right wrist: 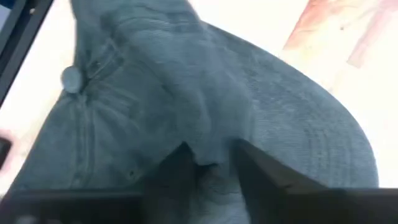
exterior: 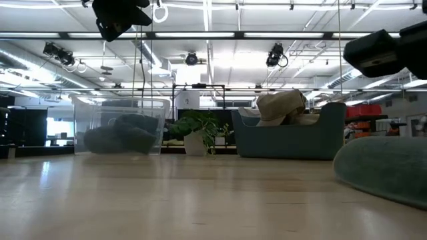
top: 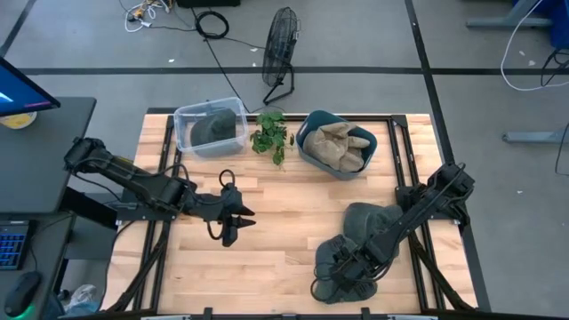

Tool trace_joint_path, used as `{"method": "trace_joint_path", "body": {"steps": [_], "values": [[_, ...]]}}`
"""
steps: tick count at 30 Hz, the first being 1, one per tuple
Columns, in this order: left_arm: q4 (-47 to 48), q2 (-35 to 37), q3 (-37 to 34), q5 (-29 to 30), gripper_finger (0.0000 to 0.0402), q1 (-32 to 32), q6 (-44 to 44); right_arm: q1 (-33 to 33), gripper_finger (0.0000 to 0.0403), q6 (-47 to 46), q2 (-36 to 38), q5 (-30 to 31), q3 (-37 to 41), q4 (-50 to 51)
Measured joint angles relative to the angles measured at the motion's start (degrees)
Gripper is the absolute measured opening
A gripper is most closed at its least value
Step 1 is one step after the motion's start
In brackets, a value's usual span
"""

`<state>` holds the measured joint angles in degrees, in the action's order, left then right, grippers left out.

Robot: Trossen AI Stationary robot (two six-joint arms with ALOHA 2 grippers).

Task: Pick & Place hat
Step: Put the bottom right gray cap into the transparent bin

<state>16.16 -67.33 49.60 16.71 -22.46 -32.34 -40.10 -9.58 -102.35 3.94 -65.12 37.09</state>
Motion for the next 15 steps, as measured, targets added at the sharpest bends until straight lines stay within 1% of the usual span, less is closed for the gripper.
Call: {"method": "trace_joint_path", "body": {"steps": [2, 4, 5, 7, 9, 13, 15], "values": [[-0.02, 0.0, 0.0, 0.0, 0.0137, 0.0, -0.27, 0.35, 0.0075, -0.4, 0.52, -0.03, 0.0, 0.06], [-0.06, 0.0, 0.0, 0.0, 0.0137, 0.0, -2.53, 0.86, 0.0025, -0.42, 1.77, -0.57, -0.53, 0.87], [-0.06, 0.0, 0.0, -0.01, 0.0137, 0.0, -4.42, 1.21, 0.0014, -0.15, 2.49, -1.09, -0.98, 1.13], [-0.13, 0.0, 0.0, 0.0, 0.0137, 0.0, -8.53, 1.98, 0.0017, 1.48, 4.1, -1.19, -2.71, 3.02], [-0.15, 0.0, 0.0, -0.26, 0.0137, 0.0, -12.2, 2.66, 0.0019, 6.37, 5.74, 0.58, -5.41, 5.4], [-0.59, -0.09, 0.0, -3.31, 0.0138, 0.56, -15.86, 4.93, 0.0006, 22.96, 7.45, 6.23, -10.91, 8.98], [-1.27, -0.15, 0.0, -5.21, 0.0138, 1.5, -19.94, 6.48, 0.0007, 30.18, 7.5, 10.74, -13.01, 8.93]]}}
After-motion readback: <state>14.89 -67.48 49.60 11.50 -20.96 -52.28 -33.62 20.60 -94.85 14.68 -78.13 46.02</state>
